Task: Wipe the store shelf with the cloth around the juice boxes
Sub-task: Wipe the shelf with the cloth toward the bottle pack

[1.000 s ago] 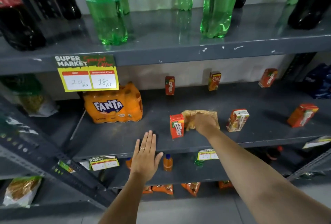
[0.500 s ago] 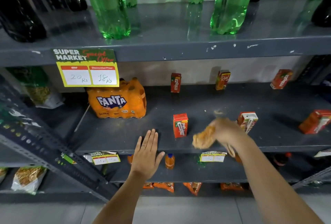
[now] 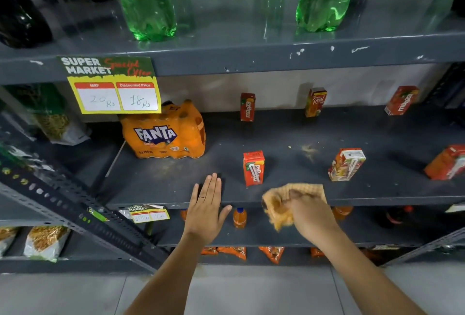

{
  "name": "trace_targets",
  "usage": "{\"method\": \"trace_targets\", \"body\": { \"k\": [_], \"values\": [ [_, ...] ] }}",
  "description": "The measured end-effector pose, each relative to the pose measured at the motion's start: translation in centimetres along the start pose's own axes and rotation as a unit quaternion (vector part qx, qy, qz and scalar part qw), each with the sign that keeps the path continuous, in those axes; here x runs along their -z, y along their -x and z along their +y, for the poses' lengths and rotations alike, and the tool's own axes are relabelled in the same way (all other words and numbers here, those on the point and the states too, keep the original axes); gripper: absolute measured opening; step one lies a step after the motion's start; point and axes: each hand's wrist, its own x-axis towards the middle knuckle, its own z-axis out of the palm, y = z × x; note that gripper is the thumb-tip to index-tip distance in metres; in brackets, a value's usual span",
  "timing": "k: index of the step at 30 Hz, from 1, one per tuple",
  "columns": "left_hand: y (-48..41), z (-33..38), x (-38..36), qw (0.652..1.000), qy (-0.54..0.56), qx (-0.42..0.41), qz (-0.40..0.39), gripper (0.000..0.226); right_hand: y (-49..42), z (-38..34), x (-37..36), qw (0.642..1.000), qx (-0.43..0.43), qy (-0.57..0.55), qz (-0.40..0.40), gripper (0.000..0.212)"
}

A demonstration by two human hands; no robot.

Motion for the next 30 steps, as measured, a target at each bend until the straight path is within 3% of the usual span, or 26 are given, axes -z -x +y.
{"method": "trace_targets", "body": {
  "k": [2, 7, 11, 16, 20, 23, 27, 30],
  "values": [
    [0.0, 0.0, 0.0, 1.000, 0.005, 0.001, 0.002, 0.074, 0.8, 0.3, 1.5, 0.998, 0.001, -0.061, -0.003, 0.037],
    [0.1, 0.3, 0.2, 1.000, 0.002, 0.006, 0.002, 0.074, -6.2, 1.9, 5.3, 0.983, -0.064, -0.132, 0.108, 0.044],
    [0.3, 0.2, 0.3, 1.000, -0.004, 0.006, -0.002, 0.073, -8.7, 1.2, 3.5, 0.993, -0.080, -0.066, 0.061, 0.038],
    [0.1, 0.2, 0.1, 1.000, 0.000, 0.006, -0.004, 0.075, -3.8, 1.0, -0.6, 0.995, -0.084, -0.027, 0.053, 0.037],
    [0.1, -0.5, 0.5, 0.999, -0.016, -0.034, 0.011, 0.075, 1.2, 1.0, -1.5, 0.996, -0.037, -0.059, 0.050, 0.030],
    [1.4, -1.7, 1.1, 0.998, -0.005, -0.041, 0.036, 0.074, 1.5, -0.6, 1.4, 0.984, 0.038, -0.172, 0.022, 0.027],
    [4.8, -5.9, 1.8, 0.996, 0.040, -0.018, 0.078, 0.076, -0.3, -7.1, 4.8, 0.943, 0.185, -0.275, 0.012, 0.040],
    [6.8, -9.4, 1.8, 0.996, 0.055, 0.001, 0.077, 0.080, -4.3, -12.0, 5.3, 0.943, 0.209, -0.256, 0.038, 0.044]
  ]
}}
